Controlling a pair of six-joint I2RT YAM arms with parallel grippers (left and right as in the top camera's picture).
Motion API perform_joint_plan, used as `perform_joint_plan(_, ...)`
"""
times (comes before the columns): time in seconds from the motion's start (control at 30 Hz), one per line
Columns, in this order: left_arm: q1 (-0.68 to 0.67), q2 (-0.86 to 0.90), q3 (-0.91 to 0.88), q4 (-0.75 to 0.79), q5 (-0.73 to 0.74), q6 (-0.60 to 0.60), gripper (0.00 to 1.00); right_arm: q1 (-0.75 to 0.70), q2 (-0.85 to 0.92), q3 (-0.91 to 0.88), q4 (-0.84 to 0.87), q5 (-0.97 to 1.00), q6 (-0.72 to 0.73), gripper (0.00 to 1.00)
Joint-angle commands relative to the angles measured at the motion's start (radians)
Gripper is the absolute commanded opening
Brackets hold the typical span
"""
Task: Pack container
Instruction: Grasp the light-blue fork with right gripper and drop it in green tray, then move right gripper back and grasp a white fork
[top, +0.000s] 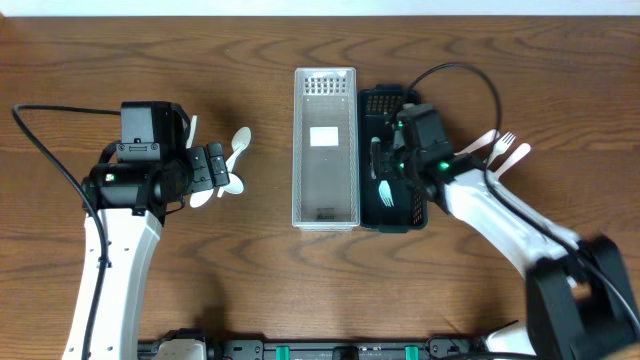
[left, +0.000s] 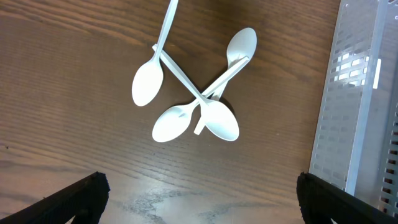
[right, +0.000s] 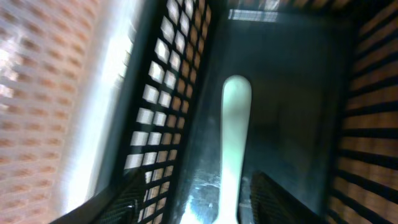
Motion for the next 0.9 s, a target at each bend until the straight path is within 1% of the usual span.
perform_joint_plan(0.0, 0.005, 0.0, 0.02, -0.003, -0.005, -0.009, 0.98, -0.017, -0.159, 0.02, -0.031, 0.108, 0.006, 0.57)
perform_joint_plan(0.2, 0.005, 0.0, 0.02, -0.003, -0.005, -0.009, 0.98, -0.117, -0.393, 0.02, -0.174, 0.354, 0.006, 0.54)
perform_joint_plan(0.27, 0.005, 0.0, 0.02, -0.003, -0.005, -0.009, 0.98, -0.185, -0.448, 0.02, -0.238, 0.39, 0.007, 0.53)
perform_joint_plan(0.37, 0.005, 0.0, 0.02, -0.003, -0.005, -0.009, 0.98, -0.29, -0.464, 0.02, -0.328, 0.394, 0.021, 0.52)
perform_joint_plan(0.43, 0.005, 0.0, 0.02, -0.003, -0.005, -0.009, 0.98, -0.375, -0.439, 0.015, -0.394, 0.393, 0.083, 0.52)
perform_joint_plan(0.47, 0.005, 0.0, 0.02, -0.003, -0.005, -0.009, 0.98, -0.418, -0.416, 0.012, -0.417, 0.382, 0.108, 0.5)
perform_joint_plan(0.57, 0.005, 0.0, 0.02, -0.003, -0.005, -0.009, 0.98, -0.511, -0.335, 0.006, -0.446, 0.315, 0.116, 0.48)
perform_joint_plan(0.63, 0.005, 0.0, 0.02, -0.003, -0.005, -0.009, 0.98, -0.562, -0.26, 0.007, -0.443, 0.255, 0.116, 0.45)
perform_joint_plan(0.7, 0.005, 0.0, 0.02, -0.003, -0.005, -0.009, 0.98, -0.597, -0.19, 0.007, -0.42, 0.217, 0.116, 0.45)
perform_joint_plan(0.87, 0.005, 0.0, 0.02, -0.003, -0.005, -0.009, 0.98, -0.644, -0.044, 0.007, -0.361, 0.139, 0.116, 0.4)
